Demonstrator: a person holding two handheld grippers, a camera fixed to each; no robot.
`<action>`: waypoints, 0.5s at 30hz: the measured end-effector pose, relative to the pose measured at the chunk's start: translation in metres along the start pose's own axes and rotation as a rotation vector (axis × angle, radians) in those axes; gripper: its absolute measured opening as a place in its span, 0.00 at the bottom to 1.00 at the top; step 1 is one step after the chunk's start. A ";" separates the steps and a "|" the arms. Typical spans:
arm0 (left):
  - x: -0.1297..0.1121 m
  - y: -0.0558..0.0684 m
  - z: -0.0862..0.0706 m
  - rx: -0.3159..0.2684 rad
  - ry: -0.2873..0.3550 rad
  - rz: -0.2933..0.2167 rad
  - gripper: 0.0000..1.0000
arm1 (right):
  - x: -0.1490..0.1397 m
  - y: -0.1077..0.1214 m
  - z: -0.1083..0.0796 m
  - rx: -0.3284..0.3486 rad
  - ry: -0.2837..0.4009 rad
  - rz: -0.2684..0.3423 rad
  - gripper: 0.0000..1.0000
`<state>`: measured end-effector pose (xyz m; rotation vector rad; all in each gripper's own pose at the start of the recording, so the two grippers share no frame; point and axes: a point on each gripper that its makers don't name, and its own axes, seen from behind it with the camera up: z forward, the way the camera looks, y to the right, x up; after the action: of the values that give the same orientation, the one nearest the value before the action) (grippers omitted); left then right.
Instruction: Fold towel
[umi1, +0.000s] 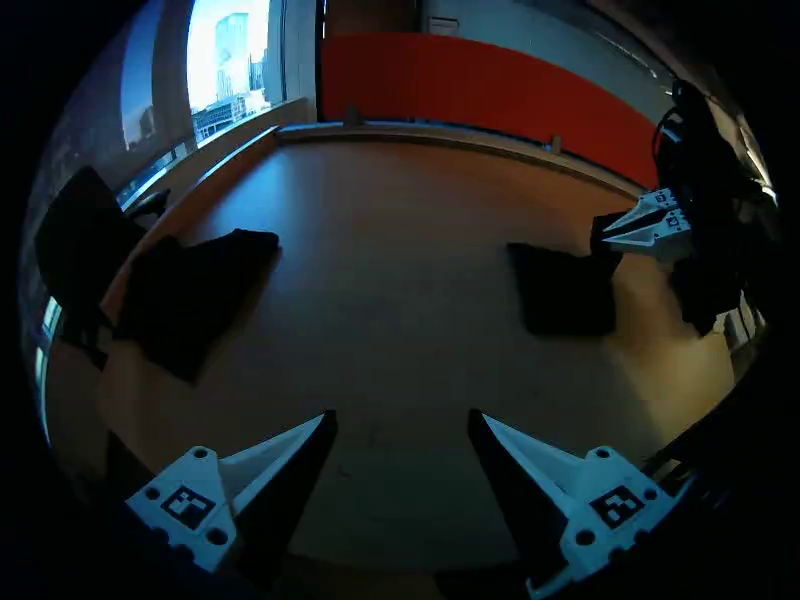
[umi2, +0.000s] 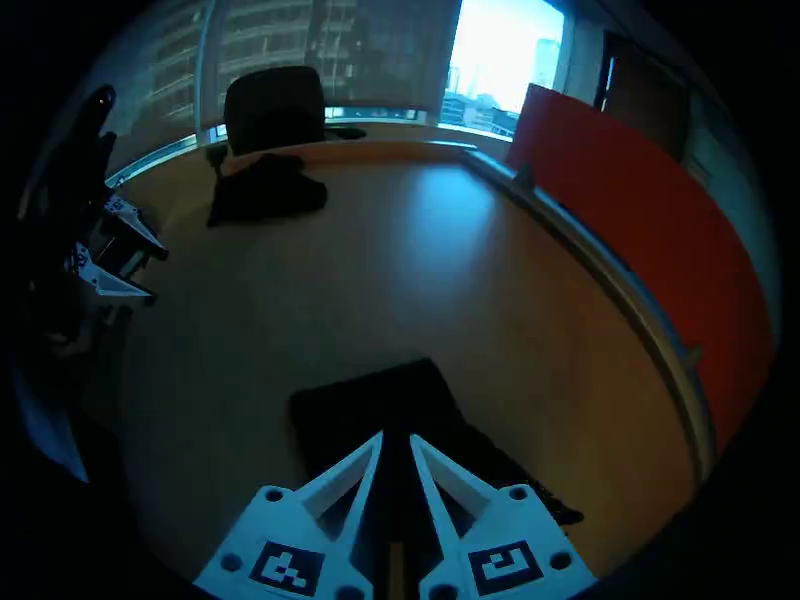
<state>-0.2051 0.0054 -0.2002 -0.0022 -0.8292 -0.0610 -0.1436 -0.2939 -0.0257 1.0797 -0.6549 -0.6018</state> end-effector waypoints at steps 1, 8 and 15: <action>0.000 -0.001 -0.001 0.003 0.003 -0.002 0.97 | 0.002 -0.004 0.003 0.008 0.000 -0.005 0.03; 0.001 -0.009 -0.009 0.017 0.017 -0.016 0.97 | 0.006 -0.024 0.020 0.053 -0.012 -0.028 0.03; -0.004 -0.013 -0.012 0.024 0.015 -0.031 0.97 | -0.005 -0.029 0.037 0.070 -0.041 -0.013 0.03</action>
<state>-0.1999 -0.0080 -0.2116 0.0337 -0.8151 -0.0797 -0.1775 -0.3225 -0.0412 1.1398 -0.7095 -0.6170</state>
